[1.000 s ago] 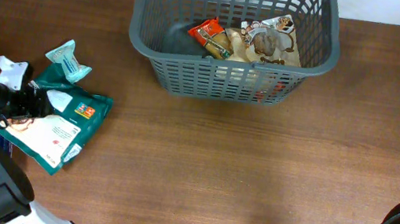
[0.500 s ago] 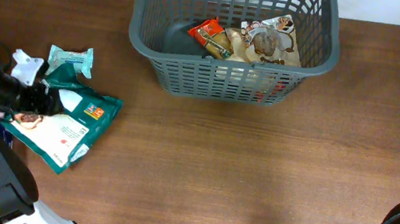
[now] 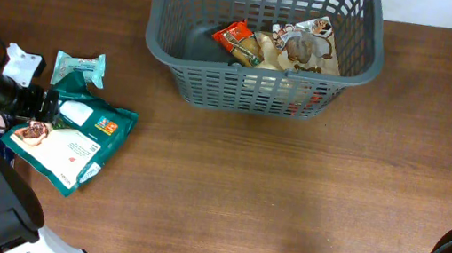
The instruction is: Pack container
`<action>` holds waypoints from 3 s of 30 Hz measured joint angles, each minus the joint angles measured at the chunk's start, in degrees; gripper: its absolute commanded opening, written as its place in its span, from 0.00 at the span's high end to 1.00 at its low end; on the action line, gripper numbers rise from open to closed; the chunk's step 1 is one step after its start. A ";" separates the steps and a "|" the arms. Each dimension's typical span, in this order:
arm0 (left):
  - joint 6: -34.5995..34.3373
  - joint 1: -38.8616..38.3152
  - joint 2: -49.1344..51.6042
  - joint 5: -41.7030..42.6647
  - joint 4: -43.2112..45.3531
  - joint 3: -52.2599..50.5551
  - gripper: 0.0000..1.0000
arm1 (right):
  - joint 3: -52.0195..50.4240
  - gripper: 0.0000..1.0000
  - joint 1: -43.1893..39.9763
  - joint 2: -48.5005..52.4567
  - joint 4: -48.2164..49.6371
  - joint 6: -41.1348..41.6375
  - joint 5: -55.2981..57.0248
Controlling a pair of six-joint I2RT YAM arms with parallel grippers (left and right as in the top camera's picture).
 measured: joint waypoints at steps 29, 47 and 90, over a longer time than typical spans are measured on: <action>1.20 0.02 11.39 6.58 -0.09 0.52 0.00 | 0.00 0.01 0.00 0.00 0.00 -0.02 -0.02; -1.22 0.35 15.72 12.76 -1.92 3.10 0.98 | 0.00 0.01 0.00 0.00 0.00 -0.02 -0.02; -1.14 2.82 -5.46 42.36 -7.63 0.28 0.98 | 0.00 0.01 0.00 0.00 0.00 -0.04 -0.02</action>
